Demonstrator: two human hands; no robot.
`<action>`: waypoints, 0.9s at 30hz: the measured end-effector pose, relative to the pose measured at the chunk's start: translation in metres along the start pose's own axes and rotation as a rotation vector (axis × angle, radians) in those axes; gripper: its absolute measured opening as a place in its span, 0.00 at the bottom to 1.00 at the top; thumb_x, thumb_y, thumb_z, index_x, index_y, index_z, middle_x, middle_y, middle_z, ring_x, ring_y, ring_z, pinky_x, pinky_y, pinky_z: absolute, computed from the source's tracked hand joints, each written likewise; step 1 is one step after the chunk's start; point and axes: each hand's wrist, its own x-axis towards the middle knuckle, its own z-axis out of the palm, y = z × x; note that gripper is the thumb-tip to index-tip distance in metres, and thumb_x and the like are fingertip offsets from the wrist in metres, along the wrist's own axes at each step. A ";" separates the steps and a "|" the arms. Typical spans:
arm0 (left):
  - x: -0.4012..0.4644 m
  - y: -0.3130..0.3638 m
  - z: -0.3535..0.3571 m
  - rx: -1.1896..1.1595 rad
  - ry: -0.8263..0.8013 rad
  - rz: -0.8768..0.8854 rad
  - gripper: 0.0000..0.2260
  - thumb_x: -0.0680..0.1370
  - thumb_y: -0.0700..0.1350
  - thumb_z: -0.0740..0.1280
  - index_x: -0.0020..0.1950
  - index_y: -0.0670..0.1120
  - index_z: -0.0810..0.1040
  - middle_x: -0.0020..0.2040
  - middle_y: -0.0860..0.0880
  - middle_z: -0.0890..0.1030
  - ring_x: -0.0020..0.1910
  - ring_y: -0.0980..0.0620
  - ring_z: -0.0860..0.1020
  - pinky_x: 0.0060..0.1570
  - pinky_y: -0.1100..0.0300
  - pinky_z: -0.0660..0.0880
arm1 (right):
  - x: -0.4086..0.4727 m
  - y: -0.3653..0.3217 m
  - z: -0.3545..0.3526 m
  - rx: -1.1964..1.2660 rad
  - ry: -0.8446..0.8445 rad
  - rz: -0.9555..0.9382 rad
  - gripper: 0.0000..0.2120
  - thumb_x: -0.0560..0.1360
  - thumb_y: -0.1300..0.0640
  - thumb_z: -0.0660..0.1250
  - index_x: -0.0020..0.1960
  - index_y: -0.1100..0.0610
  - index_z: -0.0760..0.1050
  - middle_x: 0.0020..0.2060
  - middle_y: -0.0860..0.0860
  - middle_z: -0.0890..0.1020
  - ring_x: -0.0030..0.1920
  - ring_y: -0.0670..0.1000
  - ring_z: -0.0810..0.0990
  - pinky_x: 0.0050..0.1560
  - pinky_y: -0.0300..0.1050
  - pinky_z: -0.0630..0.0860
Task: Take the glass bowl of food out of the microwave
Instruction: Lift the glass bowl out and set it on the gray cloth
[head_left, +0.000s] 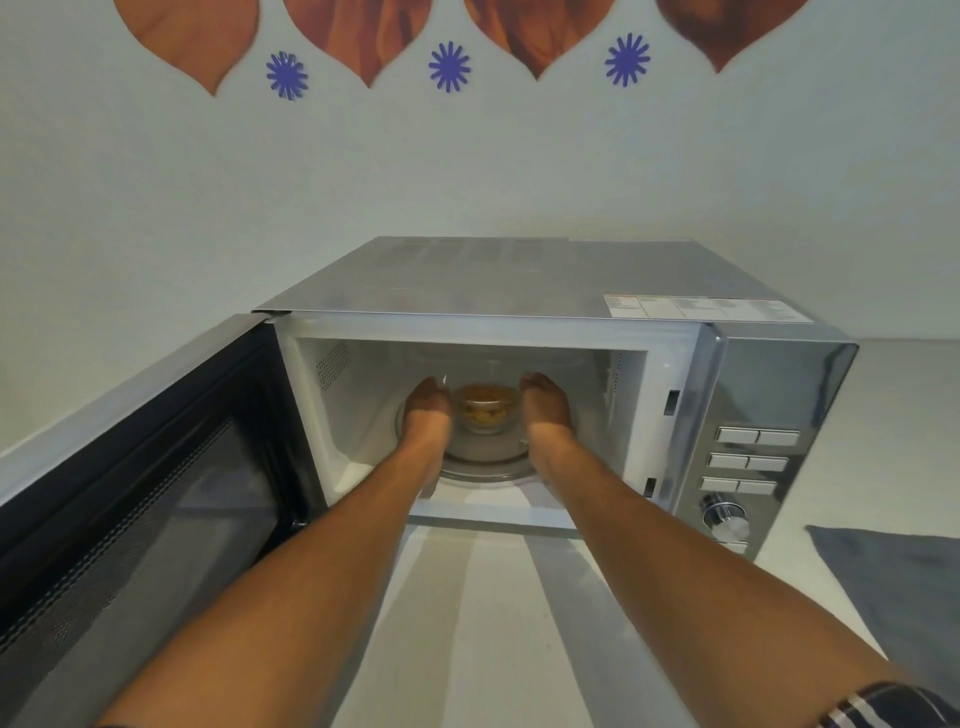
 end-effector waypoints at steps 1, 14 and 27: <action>0.005 0.001 0.003 -0.006 0.013 -0.012 0.16 0.83 0.47 0.56 0.64 0.40 0.76 0.60 0.39 0.79 0.50 0.44 0.77 0.55 0.52 0.71 | 0.002 0.000 0.002 0.000 -0.003 0.014 0.16 0.82 0.54 0.56 0.55 0.60 0.79 0.57 0.59 0.81 0.51 0.57 0.77 0.57 0.46 0.72; 0.004 0.002 0.008 -0.034 -0.031 -0.100 0.18 0.83 0.47 0.55 0.71 0.42 0.73 0.66 0.42 0.78 0.62 0.42 0.76 0.61 0.53 0.72 | -0.001 -0.001 0.004 0.096 -0.042 0.116 0.17 0.82 0.54 0.54 0.39 0.57 0.75 0.47 0.57 0.80 0.48 0.57 0.78 0.54 0.49 0.74; -0.081 0.006 -0.003 -0.280 0.061 -0.102 0.11 0.81 0.42 0.57 0.53 0.50 0.79 0.47 0.49 0.80 0.50 0.48 0.78 0.43 0.58 0.76 | -0.071 -0.008 -0.031 0.223 -0.100 0.177 0.14 0.81 0.53 0.54 0.49 0.54 0.78 0.43 0.54 0.82 0.45 0.52 0.80 0.40 0.43 0.75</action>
